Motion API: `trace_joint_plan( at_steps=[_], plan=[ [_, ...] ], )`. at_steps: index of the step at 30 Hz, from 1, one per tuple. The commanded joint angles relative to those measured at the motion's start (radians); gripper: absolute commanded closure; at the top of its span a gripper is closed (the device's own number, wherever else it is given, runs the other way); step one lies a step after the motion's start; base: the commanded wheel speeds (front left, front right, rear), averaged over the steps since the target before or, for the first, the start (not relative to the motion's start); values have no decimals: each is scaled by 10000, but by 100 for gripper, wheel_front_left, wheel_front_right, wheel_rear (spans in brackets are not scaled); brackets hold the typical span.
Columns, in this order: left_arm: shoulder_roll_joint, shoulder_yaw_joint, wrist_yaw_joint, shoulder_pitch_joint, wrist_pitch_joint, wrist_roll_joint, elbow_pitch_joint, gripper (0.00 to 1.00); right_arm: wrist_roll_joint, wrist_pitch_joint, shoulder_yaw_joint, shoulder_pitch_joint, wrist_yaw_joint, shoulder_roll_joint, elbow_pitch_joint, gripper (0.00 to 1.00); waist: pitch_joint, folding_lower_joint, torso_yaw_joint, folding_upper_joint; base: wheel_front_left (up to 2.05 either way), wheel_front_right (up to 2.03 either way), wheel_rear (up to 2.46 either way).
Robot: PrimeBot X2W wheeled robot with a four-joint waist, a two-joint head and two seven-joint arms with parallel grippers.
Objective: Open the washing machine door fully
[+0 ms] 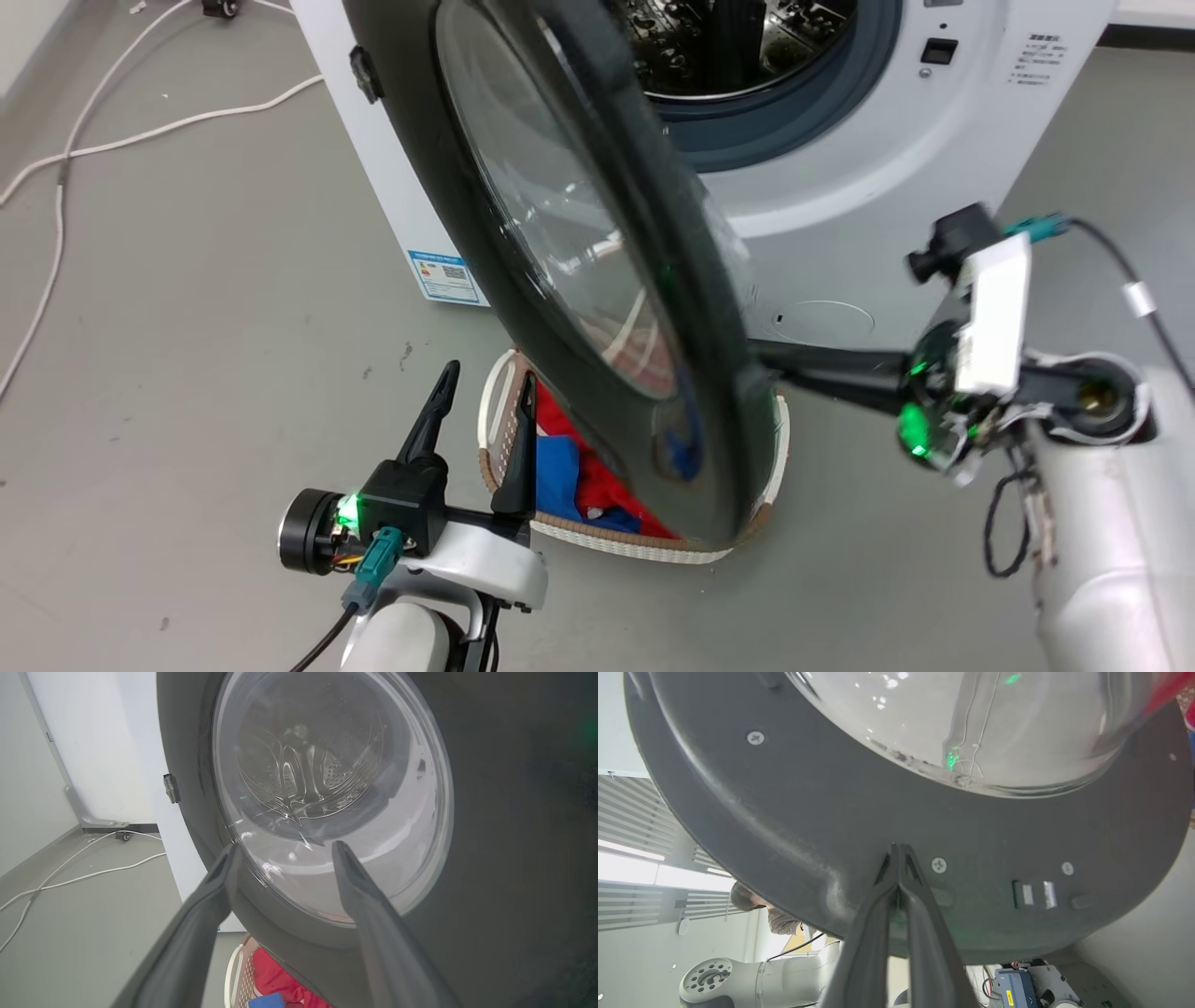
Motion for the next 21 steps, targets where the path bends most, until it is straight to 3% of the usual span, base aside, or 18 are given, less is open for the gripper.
trace_joint_plan(
  at_steps=[1,11,15,21],
  plan=[
    [1,1,-10,84,-27,10,3,0,75,-28,134,204,1,90,-50,100,-25,1,39,0,0,0,0],
    [1,-67,-50,180,-27,-28,44,0,926,-1570,1665,1119,1,70,-788,100,-210,1,236,0,0,0,0],
    [1,-35,-105,246,-27,26,78,0,797,-2737,1437,1414,3,63,-1337,100,-278,1,180,0,0,0,0],
    [13,46,-260,327,-27,84,189,0,-544,-5244,812,2481,3,-25,-3125,100,-492,1,-81,0,0,0,0]
  ],
)
